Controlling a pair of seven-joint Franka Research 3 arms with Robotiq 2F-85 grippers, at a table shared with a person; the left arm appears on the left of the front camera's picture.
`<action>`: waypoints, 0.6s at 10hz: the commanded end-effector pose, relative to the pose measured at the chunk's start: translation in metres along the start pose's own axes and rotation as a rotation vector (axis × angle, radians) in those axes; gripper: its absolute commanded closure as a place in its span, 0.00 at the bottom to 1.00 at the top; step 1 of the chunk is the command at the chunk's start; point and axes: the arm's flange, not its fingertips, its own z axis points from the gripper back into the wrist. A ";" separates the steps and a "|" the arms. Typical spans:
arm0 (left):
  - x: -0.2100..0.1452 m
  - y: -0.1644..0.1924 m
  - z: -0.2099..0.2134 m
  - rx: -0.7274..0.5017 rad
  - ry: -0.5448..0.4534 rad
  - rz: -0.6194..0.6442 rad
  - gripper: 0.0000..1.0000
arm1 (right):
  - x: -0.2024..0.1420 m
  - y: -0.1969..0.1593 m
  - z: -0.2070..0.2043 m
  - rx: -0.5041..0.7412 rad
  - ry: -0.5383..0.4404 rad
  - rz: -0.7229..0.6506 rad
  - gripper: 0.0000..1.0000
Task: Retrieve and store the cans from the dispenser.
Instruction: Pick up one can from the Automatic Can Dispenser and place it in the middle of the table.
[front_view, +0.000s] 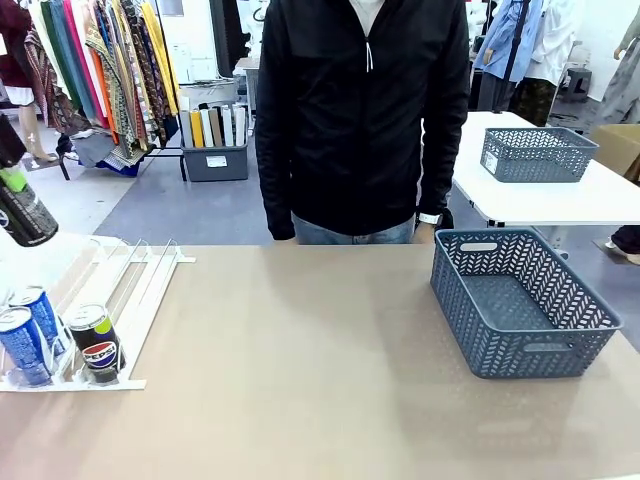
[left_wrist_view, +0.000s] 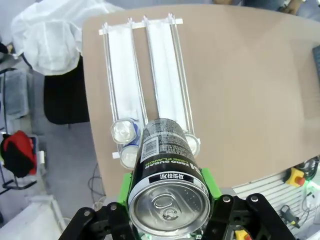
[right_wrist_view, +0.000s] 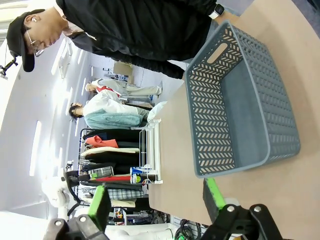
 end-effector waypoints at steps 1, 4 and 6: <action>-0.011 -0.012 0.003 0.011 -0.014 -0.022 1.00 | 0.002 0.004 0.002 0.015 -0.005 -0.003 0.00; -0.004 -0.008 -0.002 0.004 0.005 -0.016 1.00 | 0.002 0.004 0.002 0.015 -0.005 -0.003 0.00; 0.022 -0.079 -0.014 -0.108 0.028 -0.152 1.00 | 0.002 0.004 0.002 0.015 -0.005 -0.003 0.00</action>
